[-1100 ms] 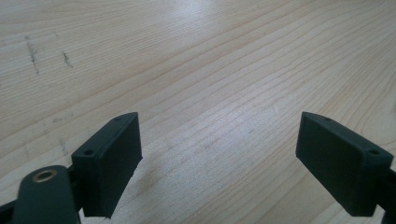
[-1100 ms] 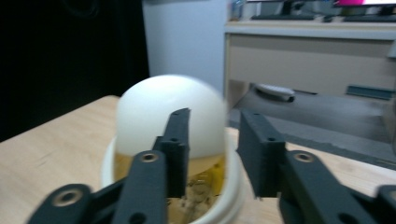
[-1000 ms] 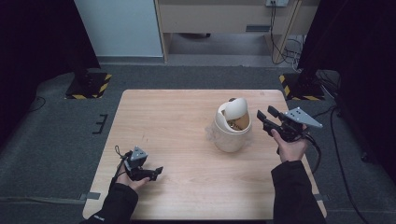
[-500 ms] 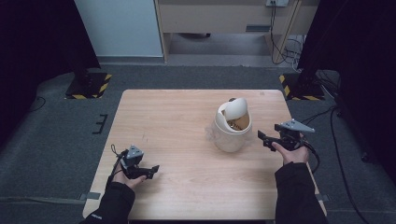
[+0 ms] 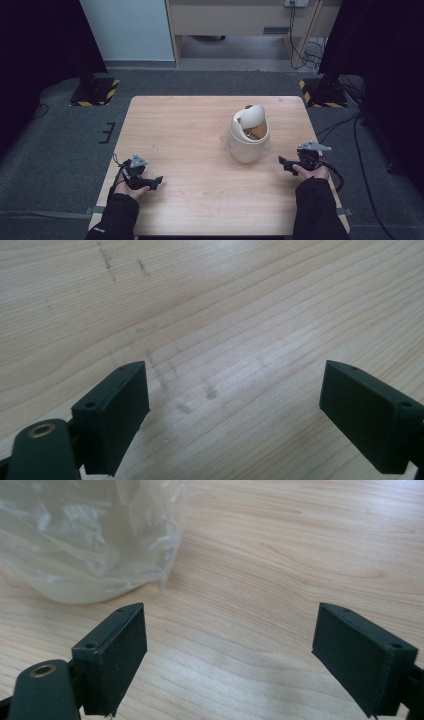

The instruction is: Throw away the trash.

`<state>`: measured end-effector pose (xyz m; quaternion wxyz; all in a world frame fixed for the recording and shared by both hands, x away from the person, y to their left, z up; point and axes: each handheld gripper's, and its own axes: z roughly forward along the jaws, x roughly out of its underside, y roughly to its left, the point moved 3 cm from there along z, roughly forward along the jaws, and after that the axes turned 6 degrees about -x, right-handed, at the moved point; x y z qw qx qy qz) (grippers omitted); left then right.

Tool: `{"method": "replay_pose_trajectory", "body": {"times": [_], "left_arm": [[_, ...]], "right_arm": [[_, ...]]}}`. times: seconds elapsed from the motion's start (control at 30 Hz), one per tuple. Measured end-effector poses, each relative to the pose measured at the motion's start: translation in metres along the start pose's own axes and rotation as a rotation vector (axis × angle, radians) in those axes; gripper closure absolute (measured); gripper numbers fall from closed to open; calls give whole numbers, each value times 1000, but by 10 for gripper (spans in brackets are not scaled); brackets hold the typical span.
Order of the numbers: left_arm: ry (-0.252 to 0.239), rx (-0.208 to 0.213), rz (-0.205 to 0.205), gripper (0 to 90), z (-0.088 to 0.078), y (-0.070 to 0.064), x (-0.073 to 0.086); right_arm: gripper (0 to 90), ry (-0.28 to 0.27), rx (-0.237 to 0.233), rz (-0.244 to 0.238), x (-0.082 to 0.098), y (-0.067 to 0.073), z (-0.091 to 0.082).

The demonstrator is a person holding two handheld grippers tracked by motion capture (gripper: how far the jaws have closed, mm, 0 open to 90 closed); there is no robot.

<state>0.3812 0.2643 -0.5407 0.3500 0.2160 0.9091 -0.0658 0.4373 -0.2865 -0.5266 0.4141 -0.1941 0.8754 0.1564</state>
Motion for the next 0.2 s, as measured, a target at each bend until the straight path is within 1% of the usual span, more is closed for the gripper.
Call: {"method": "replay_pose_trajectory", "body": {"times": [0.1,0.17,0.2], "left_arm": [[5,-10,-7,116,1,4,1],[12,-14,-11,114,1,6,3],[16,-15,-11,114,1,6,3]], "right_arm": [[132,8,13,4,5,-5,0],[131,25,19,3,10,-9,0],[129,35,22,15,12,-10,0]]}}
